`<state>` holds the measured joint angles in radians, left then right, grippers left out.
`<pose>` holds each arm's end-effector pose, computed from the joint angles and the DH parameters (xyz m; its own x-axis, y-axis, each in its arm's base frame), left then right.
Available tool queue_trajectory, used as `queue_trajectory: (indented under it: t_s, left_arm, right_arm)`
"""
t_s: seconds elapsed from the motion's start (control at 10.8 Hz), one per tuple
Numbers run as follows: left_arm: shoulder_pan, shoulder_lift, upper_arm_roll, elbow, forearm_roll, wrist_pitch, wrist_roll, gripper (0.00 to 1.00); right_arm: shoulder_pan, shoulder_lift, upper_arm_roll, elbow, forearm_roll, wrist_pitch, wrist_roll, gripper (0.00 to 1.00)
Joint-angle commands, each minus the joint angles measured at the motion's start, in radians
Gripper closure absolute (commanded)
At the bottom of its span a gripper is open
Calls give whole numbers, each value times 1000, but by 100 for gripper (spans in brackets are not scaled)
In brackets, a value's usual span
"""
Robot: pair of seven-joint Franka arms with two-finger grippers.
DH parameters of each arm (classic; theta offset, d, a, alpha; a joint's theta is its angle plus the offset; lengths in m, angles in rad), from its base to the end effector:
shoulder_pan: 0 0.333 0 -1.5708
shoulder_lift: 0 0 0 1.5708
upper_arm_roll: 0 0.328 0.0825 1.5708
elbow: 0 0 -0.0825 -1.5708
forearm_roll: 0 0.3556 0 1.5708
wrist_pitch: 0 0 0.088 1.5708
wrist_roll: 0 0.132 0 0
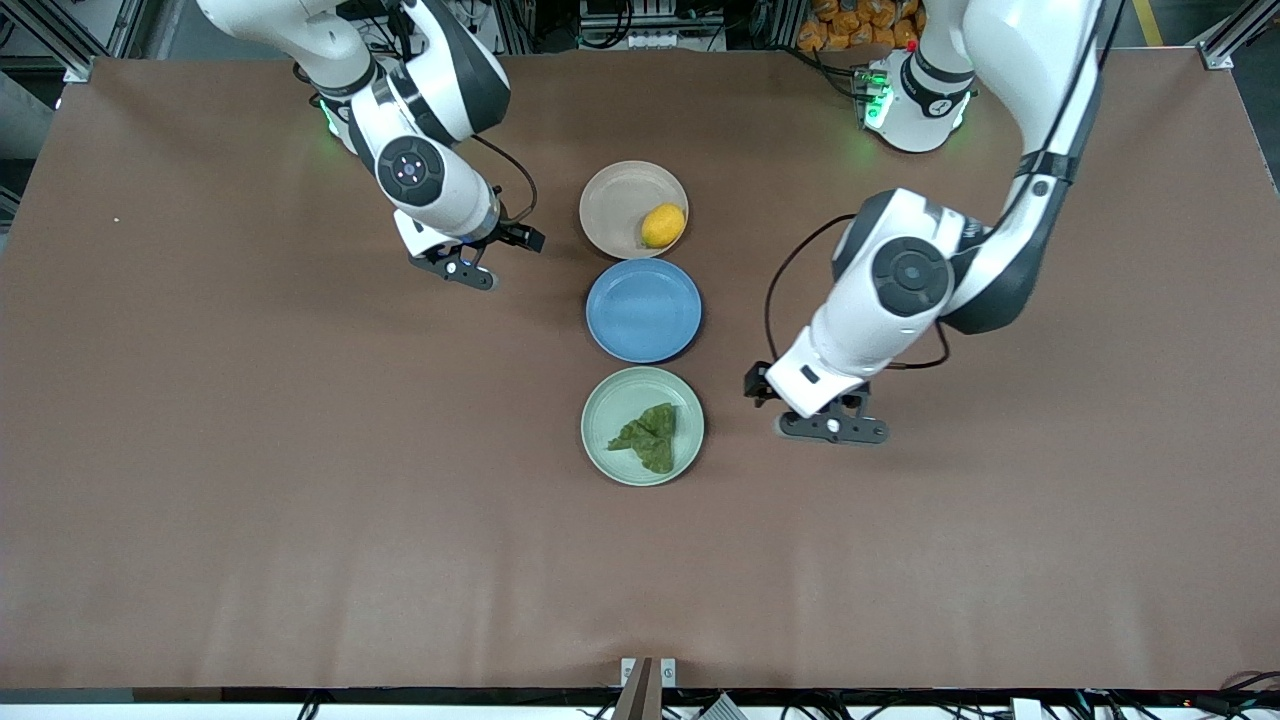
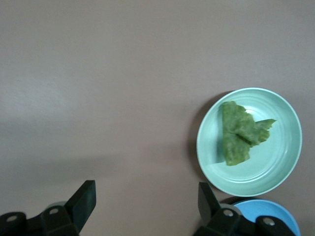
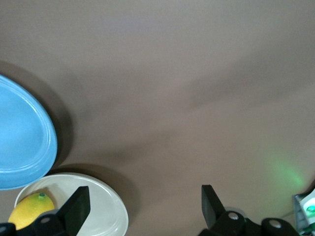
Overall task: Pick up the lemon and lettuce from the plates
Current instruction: 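Move the right gripper toward the lemon while the left gripper approaches the lettuce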
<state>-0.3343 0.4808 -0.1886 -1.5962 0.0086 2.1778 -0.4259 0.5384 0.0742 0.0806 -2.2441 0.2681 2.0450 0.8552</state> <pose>0.5947 -0.3224 0.3677 0.9953 -0.0718 0.0655 -0.0791 -0.9900 0.1167 0.3746 0.2919 0.3242 0.8650 -0.3724 -0.3362 -0.3671 -0.9266 0.0818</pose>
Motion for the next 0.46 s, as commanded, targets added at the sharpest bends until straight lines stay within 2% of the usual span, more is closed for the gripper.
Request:
queue_trajectory:
  t_s: [0.0,0.19,0.37]
  left_arm:
    - [-49,54,8,9,-18,60,-109,9]
    - [-83,91,9,10,-12,132,-184,10]
    - [-126,143,14,12,2,232,-203,11]
  right_arm:
    - [28,28,-9,3,146,55,31,0]
    - [84,39,-9,9,221,108,63,0]
    - [162,56,-9,18,227,165,166,0]
